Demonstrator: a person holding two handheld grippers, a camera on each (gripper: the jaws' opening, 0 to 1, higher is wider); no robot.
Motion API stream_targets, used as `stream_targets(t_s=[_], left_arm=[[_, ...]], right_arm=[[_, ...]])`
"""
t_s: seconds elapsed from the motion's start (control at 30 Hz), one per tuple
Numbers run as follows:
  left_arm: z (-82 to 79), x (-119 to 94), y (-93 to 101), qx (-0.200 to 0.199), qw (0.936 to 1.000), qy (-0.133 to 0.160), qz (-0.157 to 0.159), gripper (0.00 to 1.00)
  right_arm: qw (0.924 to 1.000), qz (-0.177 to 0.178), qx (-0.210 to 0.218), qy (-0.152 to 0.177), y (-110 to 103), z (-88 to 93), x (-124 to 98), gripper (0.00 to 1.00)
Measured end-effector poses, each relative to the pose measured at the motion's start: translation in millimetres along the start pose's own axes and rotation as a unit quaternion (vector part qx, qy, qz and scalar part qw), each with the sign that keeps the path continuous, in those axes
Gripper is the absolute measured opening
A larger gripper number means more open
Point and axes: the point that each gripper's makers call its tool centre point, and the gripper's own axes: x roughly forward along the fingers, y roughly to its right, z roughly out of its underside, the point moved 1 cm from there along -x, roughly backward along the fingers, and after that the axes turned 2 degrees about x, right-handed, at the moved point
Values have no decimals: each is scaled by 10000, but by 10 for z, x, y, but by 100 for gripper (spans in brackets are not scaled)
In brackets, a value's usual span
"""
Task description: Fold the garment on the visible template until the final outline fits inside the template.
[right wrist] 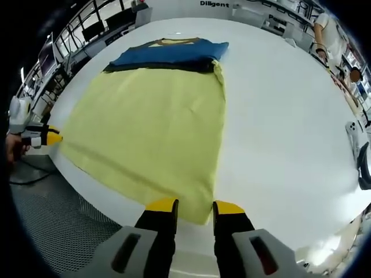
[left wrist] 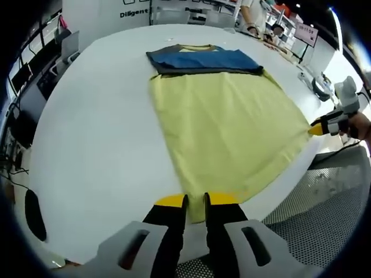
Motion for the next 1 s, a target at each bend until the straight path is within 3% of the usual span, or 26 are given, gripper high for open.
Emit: stream_targets(t_s=[0.2, 0.37, 0.4, 0.63, 1.0], left_arm=[[-24, 15, 2, 1, 9999, 163, -44, 11], [-23, 12, 46, -62, 9995, 282, 93, 6], [-24, 13, 42, -72, 9995, 287, 98, 6], [-54, -34, 0, -228, 9988, 411, 102, 6], [-263, -191, -40, -436, 9937, 1032, -8, 5]], right_arm=[[9999, 23, -38, -96, -52, -8, 6, 12], [10000, 31, 37, 46, -63, -17, 13, 0], [9997, -29, 215, 91, -80, -16, 15, 0], [9992, -123, 299, 218, -35, -3, -8, 0], [9960, -141, 532, 707, 9, -139, -194, 0]])
